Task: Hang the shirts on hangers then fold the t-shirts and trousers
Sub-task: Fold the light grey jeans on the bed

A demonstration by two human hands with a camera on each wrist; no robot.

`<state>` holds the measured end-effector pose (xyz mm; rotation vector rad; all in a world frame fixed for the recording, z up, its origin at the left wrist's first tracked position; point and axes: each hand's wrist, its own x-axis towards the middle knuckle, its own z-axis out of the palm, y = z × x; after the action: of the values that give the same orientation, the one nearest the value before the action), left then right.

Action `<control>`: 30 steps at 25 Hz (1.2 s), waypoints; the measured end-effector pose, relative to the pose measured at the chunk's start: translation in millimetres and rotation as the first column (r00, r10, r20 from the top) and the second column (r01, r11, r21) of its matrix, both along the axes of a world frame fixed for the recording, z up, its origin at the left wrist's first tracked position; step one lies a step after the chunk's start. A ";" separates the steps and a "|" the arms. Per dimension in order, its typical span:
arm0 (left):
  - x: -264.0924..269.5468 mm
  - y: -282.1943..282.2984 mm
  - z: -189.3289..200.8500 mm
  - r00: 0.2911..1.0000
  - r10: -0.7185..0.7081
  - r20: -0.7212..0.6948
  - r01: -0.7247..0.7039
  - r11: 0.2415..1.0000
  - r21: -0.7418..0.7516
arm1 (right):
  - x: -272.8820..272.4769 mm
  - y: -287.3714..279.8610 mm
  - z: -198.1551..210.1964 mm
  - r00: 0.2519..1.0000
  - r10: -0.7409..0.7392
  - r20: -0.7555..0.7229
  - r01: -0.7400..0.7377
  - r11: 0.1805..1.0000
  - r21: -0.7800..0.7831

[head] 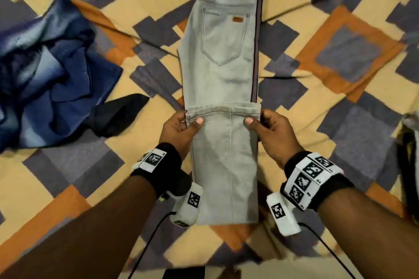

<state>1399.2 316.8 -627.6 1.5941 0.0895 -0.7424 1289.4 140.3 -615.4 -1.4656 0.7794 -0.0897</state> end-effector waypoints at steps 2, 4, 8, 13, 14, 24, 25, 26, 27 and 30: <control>38.9 -17.7 -14.4 0.999 -0.030 -0.031 0.031 0.999 0.027 | 33.0 -21.6 -18.4 0.997 0.002 -0.080 -0.010 0.995 -0.100; 72.0 -39.4 -20.3 0.996 -0.092 -0.011 0.093 0.992 0.087 | 60.1 -41.9 -31.9 0.990 0.004 -0.144 -0.033 0.979 -0.200; 129.6 -88.2 -35.4 0.987 -0.159 0.027 0.150 0.966 0.210 | 113.5 -90.6 -52.8 0.972 0.047 -0.230 -0.128 0.926 -0.355; 176.4 -117.7 -51.8 0.982 -0.184 0.036 0.156 0.907 0.392 | 175.6 -121.4 -71.9 0.930 0.130 -0.343 -0.271 0.875 -0.402; 184.5 -122.4 -52.6 0.982 -0.181 0.047 0.148 0.908 0.392 | 184.2 -124.8 -76.6 0.922 0.123 -0.366 -0.280 0.866 -0.414; 161.9 -141.7 -77.0 0.743 -0.463 0.483 0.070 0.772 0.632 | 190.1 -126.4 -87.8 0.953 0.013 -0.302 -0.204 0.765 -0.611; 146.1 -141.3 -71.6 0.584 -0.649 0.487 0.117 0.661 0.741 | 185.2 -117.1 -81.1 0.966 0.026 -0.257 -0.207 0.670 -0.713; 130.0 -140.5 -68.2 0.425 -0.801 0.423 0.135 0.518 0.845 | 179.2 -103.7 -78.6 0.966 0.103 -0.237 -0.256 0.514 -0.818; 119.1 -136.6 -73.0 0.313 -0.889 0.334 0.158 0.395 0.905 | 171.6 -91.1 -82.5 0.937 0.216 -0.276 -0.339 0.360 -0.869; 127.2 -97.1 -99.2 0.292 -0.954 0.066 0.295 0.155 0.943 | 150.1 -98.5 -114.3 0.744 0.344 -0.572 -0.629 0.075 -0.774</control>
<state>1526.5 219.6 -726.8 2.8432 -1.2421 -0.7732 1439.5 41.8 -729.7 -2.9733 0.2668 0.2157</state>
